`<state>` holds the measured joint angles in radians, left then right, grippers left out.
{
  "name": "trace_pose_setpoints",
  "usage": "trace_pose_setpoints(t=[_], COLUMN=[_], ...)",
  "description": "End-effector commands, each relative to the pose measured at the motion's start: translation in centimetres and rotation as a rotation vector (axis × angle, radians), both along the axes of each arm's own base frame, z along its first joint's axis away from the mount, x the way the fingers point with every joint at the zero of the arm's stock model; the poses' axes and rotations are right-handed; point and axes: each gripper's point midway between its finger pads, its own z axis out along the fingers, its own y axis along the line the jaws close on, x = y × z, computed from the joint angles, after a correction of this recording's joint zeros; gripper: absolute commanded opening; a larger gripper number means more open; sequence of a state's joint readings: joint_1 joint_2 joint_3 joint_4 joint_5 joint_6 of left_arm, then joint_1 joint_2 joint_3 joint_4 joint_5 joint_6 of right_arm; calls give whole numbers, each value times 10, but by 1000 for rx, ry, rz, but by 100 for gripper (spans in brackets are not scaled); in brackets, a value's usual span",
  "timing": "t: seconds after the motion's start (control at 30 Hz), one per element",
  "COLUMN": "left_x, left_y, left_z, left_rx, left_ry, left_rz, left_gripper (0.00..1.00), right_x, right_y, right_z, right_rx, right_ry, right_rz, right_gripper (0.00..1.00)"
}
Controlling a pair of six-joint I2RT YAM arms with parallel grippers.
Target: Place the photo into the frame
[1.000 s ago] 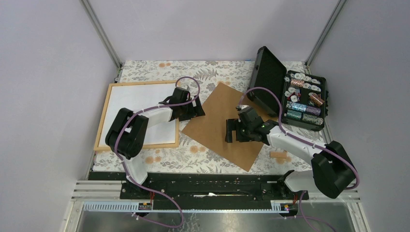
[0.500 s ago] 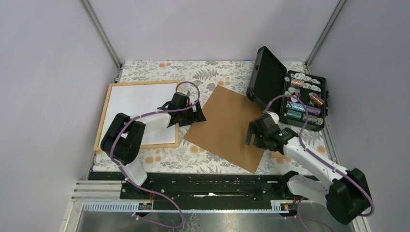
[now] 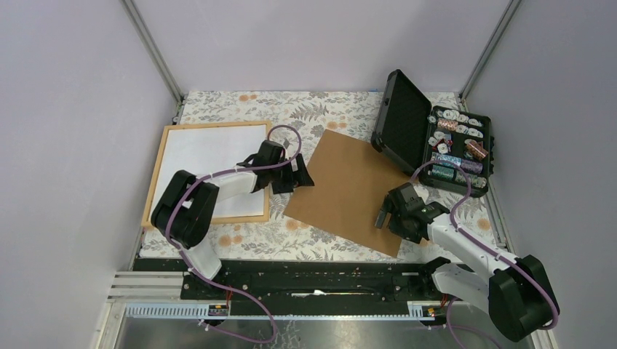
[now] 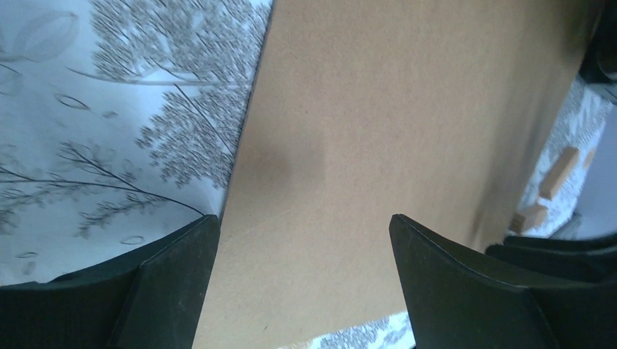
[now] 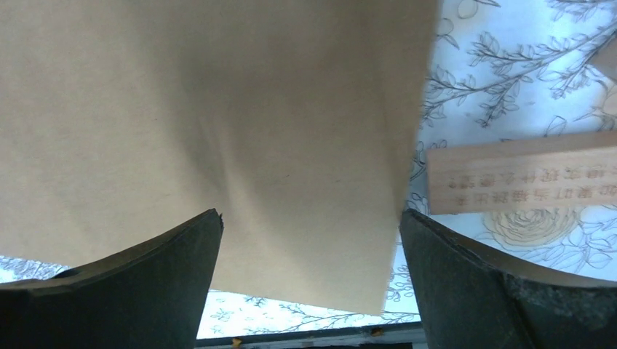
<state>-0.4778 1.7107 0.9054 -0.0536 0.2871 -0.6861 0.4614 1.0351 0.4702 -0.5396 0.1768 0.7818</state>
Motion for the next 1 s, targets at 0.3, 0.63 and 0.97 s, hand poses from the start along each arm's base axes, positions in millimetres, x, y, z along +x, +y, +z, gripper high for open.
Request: trace_pose_setpoints(t=[0.3, 0.63, 0.97], left_x=[-67, -81, -7], left_y=[-24, 7, 54], left_z=[62, 99, 76], left_rx=[-274, -253, 137], left_ry=[105, 24, -128], left_rz=[-138, -43, 51], left_gripper=[91, 93, 99], right_x=[13, 19, 32], right_y=[54, 81, 46], right_z=[17, 18, 11], right_rx=[261, 360, 166], right_ry=[-85, -95, -99], right_rz=[201, 334, 197], right_gripper=[99, 99, 100])
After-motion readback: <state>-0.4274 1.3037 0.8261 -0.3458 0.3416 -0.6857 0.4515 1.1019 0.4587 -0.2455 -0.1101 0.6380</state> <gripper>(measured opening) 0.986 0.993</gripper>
